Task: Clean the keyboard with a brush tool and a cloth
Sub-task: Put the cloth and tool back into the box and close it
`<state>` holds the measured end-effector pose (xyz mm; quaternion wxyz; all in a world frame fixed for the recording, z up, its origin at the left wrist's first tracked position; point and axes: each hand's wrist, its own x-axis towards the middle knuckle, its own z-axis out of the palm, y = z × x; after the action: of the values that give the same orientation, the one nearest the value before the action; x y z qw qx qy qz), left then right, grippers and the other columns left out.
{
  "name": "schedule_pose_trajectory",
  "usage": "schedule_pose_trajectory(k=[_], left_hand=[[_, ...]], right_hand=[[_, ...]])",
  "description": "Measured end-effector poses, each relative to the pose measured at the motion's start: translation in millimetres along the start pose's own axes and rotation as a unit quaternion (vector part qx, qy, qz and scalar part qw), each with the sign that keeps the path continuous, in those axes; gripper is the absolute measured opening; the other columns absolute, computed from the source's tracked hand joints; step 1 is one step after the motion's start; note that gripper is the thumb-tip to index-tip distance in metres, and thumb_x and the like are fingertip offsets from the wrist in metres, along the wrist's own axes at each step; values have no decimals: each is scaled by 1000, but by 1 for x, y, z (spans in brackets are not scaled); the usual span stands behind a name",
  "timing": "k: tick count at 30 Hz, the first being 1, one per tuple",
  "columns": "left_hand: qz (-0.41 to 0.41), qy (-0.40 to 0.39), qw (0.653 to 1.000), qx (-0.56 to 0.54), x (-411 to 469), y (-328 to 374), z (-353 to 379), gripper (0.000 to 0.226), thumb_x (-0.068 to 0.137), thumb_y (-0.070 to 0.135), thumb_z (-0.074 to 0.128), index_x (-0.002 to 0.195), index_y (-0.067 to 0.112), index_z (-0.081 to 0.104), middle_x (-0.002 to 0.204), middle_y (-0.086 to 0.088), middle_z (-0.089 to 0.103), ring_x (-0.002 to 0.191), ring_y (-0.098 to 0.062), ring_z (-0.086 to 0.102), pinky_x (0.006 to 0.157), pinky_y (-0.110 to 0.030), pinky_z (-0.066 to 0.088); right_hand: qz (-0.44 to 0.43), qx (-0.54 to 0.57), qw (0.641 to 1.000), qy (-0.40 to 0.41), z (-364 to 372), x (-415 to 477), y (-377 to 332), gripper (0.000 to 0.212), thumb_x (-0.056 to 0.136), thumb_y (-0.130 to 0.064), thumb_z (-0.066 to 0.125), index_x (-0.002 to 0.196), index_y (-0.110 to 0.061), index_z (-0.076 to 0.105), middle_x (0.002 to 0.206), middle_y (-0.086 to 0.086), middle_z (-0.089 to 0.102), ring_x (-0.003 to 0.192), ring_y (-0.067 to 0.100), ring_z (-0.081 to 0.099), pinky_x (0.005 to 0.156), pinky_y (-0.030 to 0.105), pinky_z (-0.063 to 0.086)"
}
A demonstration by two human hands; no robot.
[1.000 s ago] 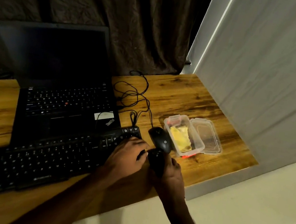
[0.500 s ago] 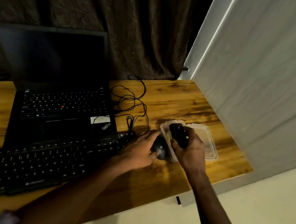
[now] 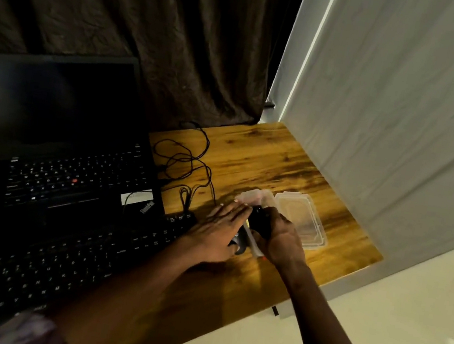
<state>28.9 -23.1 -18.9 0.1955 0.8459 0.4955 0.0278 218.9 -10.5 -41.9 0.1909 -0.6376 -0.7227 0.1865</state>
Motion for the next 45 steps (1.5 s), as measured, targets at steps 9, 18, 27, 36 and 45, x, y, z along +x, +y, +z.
schedule_pose_trajectory(k=[9, 18, 27, 36, 45], left_hand=[[11, 16, 999, 45, 2, -2, 5, 77, 97, 35, 53, 159, 26, 7, 166, 3, -7, 150, -12, -14, 118, -35, -14], [14, 3, 998, 57, 4, -2, 4, 70, 100, 36, 49, 158, 30, 10, 166, 0, -8, 151, -16, -13, 119, -36, -9], [12, -32, 997, 63, 4, -2, -2, 63, 105, 30, 39, 158, 30, 5, 165, 1, -12, 151, -17, -16, 121, -43, -8], [-64, 90, 992, -60, 2, -13, -4, 71, 103, 24, 42, 158, 17, -3, 166, -2, -9, 151, -14, -13, 122, -35, -10], [-137, 81, 973, -169, 8, -12, -20, 76, 95, -1, 46, 158, 26, 14, 163, 0, 19, 143, -23, 34, 115, -42, 36]], right_hand=[[78, -52, 975, 202, -46, 6, 30, 25, 95, -38, 55, 102, -16, 66, 91, 10, 72, 81, 30, 69, 62, 29, 48], [261, -184, 947, 15, -35, 15, 61, 75, 84, -60, 64, 136, -14, 35, 134, 16, 51, 124, 35, 45, 96, 44, 42], [138, 39, 980, 137, -56, 29, 27, 29, 88, -22, 68, 116, -12, 65, 108, 14, 68, 91, 32, 66, 74, 43, 58], [-59, -99, 976, 183, -24, -8, -25, 33, 86, -23, 58, 118, -15, 62, 115, 7, 59, 100, 27, 55, 71, 41, 53], [-77, -143, 980, 111, 12, -43, -11, 54, 90, -55, 51, 137, -29, 53, 141, 2, 52, 135, 28, 41, 109, 60, 28]])
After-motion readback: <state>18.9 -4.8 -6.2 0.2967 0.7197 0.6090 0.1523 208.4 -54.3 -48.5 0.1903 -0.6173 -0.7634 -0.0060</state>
